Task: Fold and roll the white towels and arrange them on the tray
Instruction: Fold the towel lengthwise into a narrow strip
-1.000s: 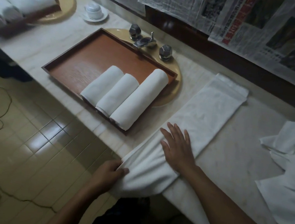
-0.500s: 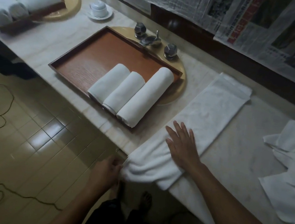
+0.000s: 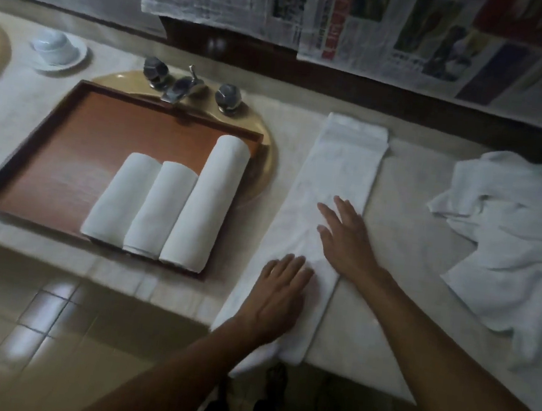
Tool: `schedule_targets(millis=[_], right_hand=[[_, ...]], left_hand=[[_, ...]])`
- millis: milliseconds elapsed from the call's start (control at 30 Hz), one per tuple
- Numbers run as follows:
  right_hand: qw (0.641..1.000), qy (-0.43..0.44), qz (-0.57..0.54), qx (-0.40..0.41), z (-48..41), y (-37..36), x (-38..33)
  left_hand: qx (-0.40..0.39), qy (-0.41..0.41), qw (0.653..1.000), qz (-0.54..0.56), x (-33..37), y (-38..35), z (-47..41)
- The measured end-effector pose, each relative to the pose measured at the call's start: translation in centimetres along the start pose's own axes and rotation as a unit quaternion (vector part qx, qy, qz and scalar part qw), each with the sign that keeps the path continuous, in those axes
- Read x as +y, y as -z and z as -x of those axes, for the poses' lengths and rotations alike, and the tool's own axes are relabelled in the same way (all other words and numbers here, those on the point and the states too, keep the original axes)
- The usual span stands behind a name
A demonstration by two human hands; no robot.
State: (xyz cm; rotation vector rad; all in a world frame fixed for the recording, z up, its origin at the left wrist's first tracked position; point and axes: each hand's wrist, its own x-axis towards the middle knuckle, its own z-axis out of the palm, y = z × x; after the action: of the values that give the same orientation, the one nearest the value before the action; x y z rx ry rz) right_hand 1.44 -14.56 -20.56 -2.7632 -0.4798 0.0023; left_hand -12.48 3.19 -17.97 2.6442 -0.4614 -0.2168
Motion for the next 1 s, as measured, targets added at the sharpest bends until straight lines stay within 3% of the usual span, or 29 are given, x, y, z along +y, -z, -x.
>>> schedule_targets(millis=[67,200,367,667,767,900,1000], right_hand=[[1.0,0.015,0.008,-0.014,-1.4,0.6,0.6],[0.986,0.064,0.073,-0.132,-2.5,-0.5,0.0],[0.992,-0.005,0.103,-0.067,-6.5,-1.2,1.7],[0.99,-0.092,0.077,-0.07,-16.0,0.1,5.4],[0.991,-0.086,0.06,-0.088,-12.7,0.1,2.6],[0.995,-0.048,0.071,-0.055,-4.4,-1.7,0.5],[0.993,-0.038,0.102,-0.036,-6.0,-1.7,2.6]], left_hand=[[-0.033,-0.036,0.998,-0.035,-1.3,-1.0,-1.1],[-0.026,-0.077,0.995,-0.05,-2.9,-2.5,-1.9],[-0.02,-0.09,0.995,-0.043,-2.8,-2.3,-1.8],[-0.001,-0.082,0.996,-0.031,-3.3,-2.8,-2.4],[-0.001,-0.084,0.996,-0.017,-3.2,-2.6,-2.3],[-0.024,-0.088,0.996,-0.019,-2.9,-2.4,-2.3],[-0.027,-0.078,0.996,-0.034,-3.1,-2.5,-2.4]])
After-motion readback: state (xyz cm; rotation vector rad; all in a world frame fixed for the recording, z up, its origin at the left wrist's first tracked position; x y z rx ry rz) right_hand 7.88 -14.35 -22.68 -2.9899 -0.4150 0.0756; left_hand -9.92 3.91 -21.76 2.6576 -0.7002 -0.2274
